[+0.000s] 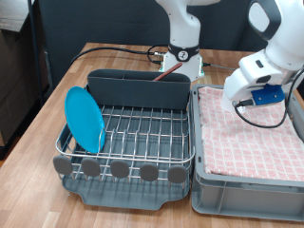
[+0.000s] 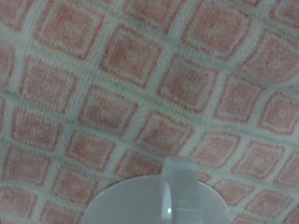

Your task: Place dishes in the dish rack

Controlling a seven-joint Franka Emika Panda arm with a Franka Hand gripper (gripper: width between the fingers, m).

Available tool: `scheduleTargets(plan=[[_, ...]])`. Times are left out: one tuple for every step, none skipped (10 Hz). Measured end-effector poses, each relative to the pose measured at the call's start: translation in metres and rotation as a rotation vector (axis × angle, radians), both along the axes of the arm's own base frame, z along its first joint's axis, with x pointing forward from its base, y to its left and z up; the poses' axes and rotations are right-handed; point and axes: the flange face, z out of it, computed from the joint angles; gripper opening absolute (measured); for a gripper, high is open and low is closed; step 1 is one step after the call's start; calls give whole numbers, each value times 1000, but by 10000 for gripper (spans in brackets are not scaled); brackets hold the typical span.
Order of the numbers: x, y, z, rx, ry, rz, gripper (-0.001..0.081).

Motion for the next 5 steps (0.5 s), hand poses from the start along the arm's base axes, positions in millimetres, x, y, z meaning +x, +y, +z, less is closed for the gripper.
scheduleTargets(plan=[[-3,-1,-4,2,0,0,803],[-6,-3,-9,4,-2,0,803],[-9,-4,-13,6,-3,-1,803],[-11,-5,-15,5,-1,-2,803],[-12,-5,-17,6,-2,-3,683]])
